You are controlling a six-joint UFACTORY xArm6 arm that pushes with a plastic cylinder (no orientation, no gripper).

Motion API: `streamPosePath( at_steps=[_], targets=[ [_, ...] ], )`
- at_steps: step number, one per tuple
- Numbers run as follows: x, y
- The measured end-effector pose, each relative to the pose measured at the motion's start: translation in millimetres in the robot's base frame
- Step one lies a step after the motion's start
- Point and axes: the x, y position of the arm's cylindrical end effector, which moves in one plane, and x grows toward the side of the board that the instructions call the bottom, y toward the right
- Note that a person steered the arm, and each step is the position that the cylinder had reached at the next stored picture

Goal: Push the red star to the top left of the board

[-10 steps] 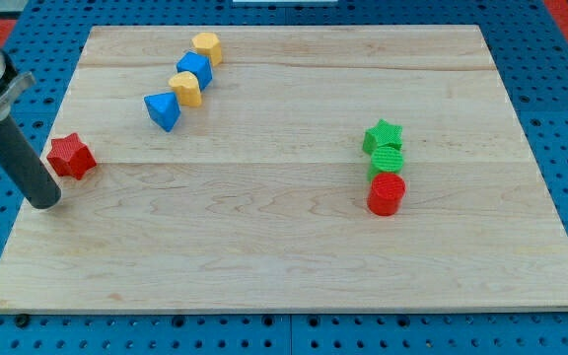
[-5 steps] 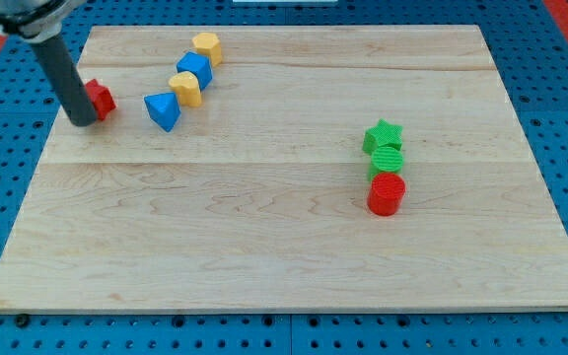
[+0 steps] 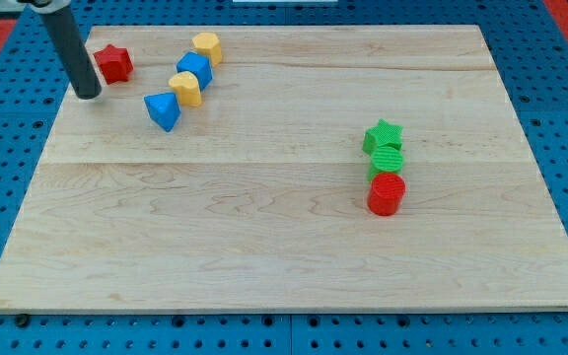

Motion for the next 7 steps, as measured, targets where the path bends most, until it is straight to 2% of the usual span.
streamPosePath(
  at_steps=[1,4,7],
  targets=[
    [-30.2,2.7],
    [-49.8,40.0],
    [-35.5,40.0]
  ],
)
